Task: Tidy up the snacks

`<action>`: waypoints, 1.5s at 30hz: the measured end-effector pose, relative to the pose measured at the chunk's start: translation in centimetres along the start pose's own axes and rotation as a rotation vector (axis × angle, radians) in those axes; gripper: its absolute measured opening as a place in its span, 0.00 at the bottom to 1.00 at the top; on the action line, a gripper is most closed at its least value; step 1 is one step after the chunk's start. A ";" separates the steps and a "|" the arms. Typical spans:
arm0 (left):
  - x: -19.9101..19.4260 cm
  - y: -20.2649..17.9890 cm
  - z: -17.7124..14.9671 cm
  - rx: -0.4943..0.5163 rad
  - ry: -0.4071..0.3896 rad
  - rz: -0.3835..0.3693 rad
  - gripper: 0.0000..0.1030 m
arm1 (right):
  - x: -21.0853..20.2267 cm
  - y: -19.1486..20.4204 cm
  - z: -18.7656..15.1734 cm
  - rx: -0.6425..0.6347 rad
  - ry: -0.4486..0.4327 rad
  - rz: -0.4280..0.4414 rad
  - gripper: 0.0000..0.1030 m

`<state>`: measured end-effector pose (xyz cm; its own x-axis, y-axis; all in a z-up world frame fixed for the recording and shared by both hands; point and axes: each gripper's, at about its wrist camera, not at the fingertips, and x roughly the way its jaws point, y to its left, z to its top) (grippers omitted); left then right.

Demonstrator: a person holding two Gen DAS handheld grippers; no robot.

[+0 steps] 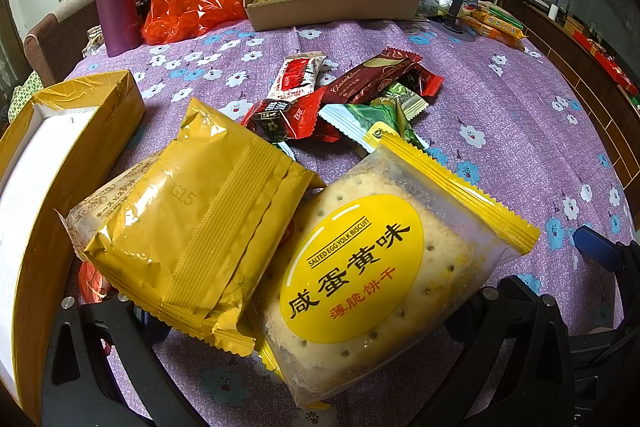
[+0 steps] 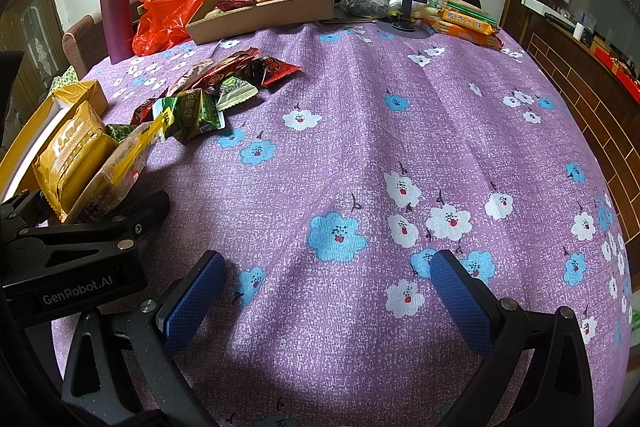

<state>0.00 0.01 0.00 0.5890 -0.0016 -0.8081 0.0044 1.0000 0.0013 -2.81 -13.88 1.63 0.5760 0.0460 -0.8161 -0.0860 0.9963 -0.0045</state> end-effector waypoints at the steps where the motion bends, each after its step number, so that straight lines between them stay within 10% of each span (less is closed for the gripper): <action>1: 0.0 0.0 0.0 0.000 0.000 0.000 1.00 | 0.0 0.0 0.0 0.000 0.000 0.000 1.00; 45: -0.3 -0.2 0.0 -0.029 0.104 0.010 1.00 | 0.1 -0.1 0.2 -0.007 0.021 0.011 1.00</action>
<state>-0.24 -0.23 0.24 0.5017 0.0077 -0.8650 -0.0252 0.9997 -0.0057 -2.58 -13.92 1.68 0.5581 0.0550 -0.8279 -0.0977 0.9952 0.0002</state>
